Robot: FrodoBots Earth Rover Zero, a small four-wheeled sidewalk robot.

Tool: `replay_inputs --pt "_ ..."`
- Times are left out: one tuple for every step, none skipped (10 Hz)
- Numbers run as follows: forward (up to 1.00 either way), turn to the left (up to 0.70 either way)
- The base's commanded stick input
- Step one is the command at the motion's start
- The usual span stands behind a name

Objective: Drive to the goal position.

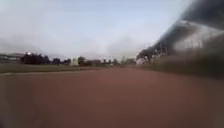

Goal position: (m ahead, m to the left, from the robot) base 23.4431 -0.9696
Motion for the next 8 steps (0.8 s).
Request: replay_inputs --pt "0.7 -0.33" --pt "0.7 -0.33" --pt "0.7 -0.33" --pt "0.7 -0.33" --pt "0.7 -0.33" --pt "0.7 -0.33" --pt "0.7 -0.33" --pt "0.7 -0.33"
